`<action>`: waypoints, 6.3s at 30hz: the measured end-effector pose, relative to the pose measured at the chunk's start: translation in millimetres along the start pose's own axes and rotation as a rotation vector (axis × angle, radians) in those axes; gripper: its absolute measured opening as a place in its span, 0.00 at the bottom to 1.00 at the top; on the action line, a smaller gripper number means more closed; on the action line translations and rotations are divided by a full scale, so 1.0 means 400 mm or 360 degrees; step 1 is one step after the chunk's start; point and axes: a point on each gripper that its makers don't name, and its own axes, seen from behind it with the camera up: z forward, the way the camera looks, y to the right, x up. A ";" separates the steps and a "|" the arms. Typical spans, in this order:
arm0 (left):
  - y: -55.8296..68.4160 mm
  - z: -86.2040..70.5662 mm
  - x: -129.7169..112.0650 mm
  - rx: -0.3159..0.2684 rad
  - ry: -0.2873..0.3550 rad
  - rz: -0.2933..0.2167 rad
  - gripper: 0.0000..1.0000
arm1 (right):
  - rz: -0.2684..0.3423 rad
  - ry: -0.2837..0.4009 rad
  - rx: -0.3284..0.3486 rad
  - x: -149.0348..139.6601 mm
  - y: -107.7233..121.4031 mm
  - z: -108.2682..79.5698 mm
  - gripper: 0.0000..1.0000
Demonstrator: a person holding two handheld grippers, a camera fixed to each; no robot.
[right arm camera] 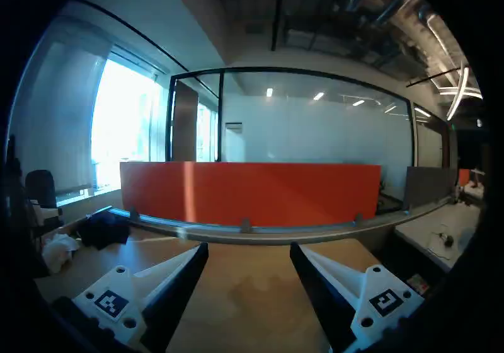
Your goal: Fold towel
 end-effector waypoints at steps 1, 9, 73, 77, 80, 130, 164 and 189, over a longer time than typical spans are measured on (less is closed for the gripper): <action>0.001 0.001 -0.001 -0.0004 -0.0008 0.0005 0.84 | -0.0002 -0.0001 0.0000 0.001 -0.002 -0.001 1.00; -0.006 0.000 0.000 -0.0005 -0.0008 0.0022 0.84 | -0.0001 -0.0018 -0.0004 0.025 -0.029 0.000 1.00; -0.169 0.068 -0.370 0.0142 0.0273 0.0127 0.84 | 0.0088 -0.0015 0.0097 -0.106 -0.173 0.029 0.99; -0.176 0.070 -0.381 0.0150 0.0261 0.0130 0.84 | 0.0090 -0.0010 0.0095 -0.107 -0.171 0.029 0.99; -0.174 0.074 -0.385 0.0153 0.0256 0.0142 0.84 | 0.0092 -0.0014 0.0093 -0.107 -0.170 0.028 0.99; -0.162 0.087 -0.400 0.0146 0.0254 0.0149 0.84 | 0.0053 0.0211 -0.0081 -0.322 0.035 0.033 0.99; -0.160 0.087 -0.401 0.0146 0.0254 0.0149 0.84 | 0.0092 0.0150 -0.0088 -0.480 0.073 0.047 0.99; -0.161 0.087 -0.401 0.0146 0.0254 0.0149 0.84 | 0.0020 0.0138 -0.0096 -0.499 0.067 0.054 0.99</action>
